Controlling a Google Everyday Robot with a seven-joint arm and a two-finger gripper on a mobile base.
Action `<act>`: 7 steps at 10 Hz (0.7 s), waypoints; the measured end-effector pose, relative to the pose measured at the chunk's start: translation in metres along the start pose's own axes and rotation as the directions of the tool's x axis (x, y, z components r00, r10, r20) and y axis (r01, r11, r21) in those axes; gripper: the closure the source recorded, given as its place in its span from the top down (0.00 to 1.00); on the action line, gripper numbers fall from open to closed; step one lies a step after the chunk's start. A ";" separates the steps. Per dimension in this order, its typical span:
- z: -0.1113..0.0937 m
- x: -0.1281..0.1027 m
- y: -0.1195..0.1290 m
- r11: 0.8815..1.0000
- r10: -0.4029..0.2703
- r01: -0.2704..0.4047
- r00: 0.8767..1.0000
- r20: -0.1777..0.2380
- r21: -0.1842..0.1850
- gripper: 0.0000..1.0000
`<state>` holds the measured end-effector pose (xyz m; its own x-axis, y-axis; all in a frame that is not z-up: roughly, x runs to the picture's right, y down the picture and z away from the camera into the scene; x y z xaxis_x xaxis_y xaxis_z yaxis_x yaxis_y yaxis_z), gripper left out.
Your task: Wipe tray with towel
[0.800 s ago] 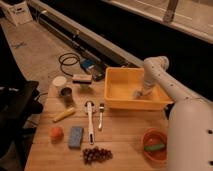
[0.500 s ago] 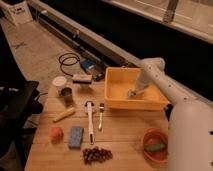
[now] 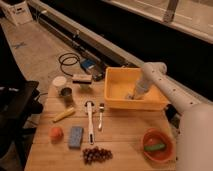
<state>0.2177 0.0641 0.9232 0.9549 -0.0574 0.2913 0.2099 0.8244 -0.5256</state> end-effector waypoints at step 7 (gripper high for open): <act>-0.005 0.071 -0.025 0.992 0.127 -0.125 0.988 -0.092 0.024 0.00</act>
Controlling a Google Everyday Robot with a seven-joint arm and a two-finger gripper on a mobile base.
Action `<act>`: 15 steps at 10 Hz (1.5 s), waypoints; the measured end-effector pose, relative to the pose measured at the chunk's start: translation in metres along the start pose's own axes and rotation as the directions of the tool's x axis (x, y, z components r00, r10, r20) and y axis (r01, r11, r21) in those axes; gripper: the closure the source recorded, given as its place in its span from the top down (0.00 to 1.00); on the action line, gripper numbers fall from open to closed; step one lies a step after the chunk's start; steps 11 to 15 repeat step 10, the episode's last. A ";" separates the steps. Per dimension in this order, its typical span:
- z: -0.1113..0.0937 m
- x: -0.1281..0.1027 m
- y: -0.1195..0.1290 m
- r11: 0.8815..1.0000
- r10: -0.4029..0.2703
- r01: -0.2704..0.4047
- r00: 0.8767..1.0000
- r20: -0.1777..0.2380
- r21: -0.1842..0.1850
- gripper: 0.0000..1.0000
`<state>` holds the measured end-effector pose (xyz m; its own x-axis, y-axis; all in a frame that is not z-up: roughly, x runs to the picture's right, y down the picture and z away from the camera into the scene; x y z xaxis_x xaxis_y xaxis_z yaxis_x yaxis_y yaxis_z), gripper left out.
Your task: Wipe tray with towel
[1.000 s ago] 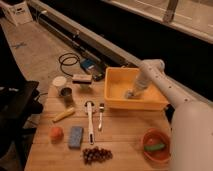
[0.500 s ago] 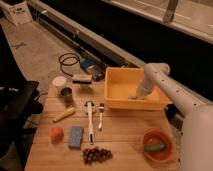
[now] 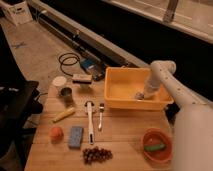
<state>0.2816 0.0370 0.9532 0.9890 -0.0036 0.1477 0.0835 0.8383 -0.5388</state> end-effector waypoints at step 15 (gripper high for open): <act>0.010 -0.058 0.029 0.996 -0.085 0.086 0.992 0.096 -0.006 0.00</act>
